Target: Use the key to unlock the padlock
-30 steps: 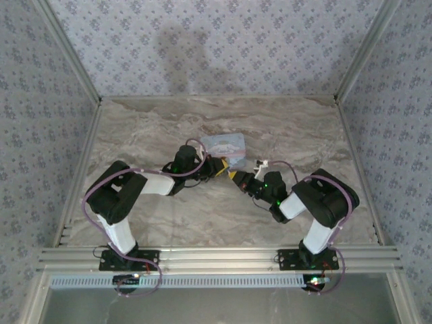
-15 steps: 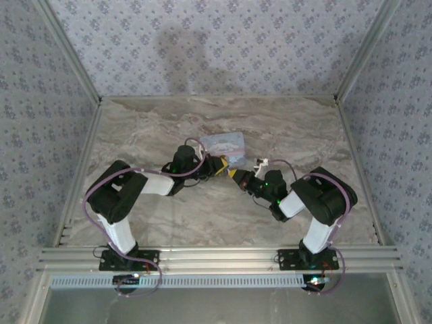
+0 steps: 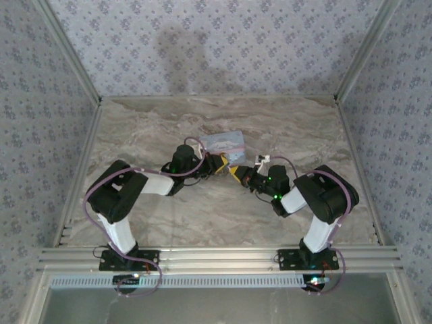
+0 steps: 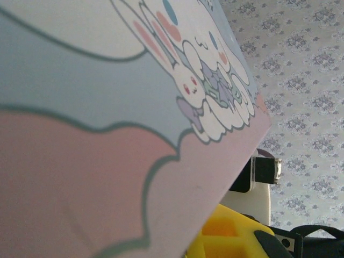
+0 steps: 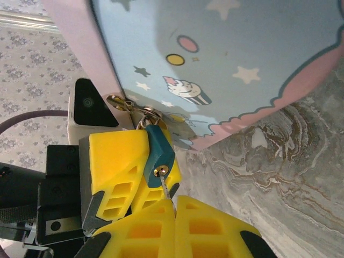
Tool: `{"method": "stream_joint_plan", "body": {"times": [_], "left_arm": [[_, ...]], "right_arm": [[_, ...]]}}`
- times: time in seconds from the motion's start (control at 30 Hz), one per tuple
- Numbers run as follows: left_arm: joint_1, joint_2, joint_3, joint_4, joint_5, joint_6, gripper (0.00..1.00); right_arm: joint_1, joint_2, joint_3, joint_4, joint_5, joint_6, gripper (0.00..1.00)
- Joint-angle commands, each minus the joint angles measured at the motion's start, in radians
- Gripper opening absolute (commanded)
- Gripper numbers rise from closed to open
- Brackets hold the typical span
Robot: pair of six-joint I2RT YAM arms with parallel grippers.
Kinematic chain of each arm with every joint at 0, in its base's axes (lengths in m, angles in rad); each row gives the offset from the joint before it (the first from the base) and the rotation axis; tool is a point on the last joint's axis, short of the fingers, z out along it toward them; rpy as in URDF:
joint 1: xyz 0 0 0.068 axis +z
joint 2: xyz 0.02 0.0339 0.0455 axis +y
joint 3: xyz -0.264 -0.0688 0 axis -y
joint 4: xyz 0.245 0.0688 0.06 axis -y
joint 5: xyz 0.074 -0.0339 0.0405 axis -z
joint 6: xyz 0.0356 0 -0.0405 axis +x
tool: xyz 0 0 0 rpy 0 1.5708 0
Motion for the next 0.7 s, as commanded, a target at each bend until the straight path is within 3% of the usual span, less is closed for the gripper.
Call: {"method": "stream_joint_plan", "body": {"times": [0.0, 0.4, 0.67], "left_arm": [[-0.018, 0.008, -0.002, 0.073, 0.091, -0.008, 0.0], [-0.027, 0.01, 0.006, 0.075, 0.093, -0.012, 0.0], [-0.027, 0.014, 0.012, 0.1, 0.098, -0.029, 0.0]], "right_arm": [[-0.022, -0.012, 0.047, -0.111, -0.007, 0.025, 0.0], [-0.019, -0.22, 0.135, -0.576, 0.007, -0.275, 0.0], [-0.037, -0.23, 0.161, -0.605, -0.037, -0.357, 0.0]]}}
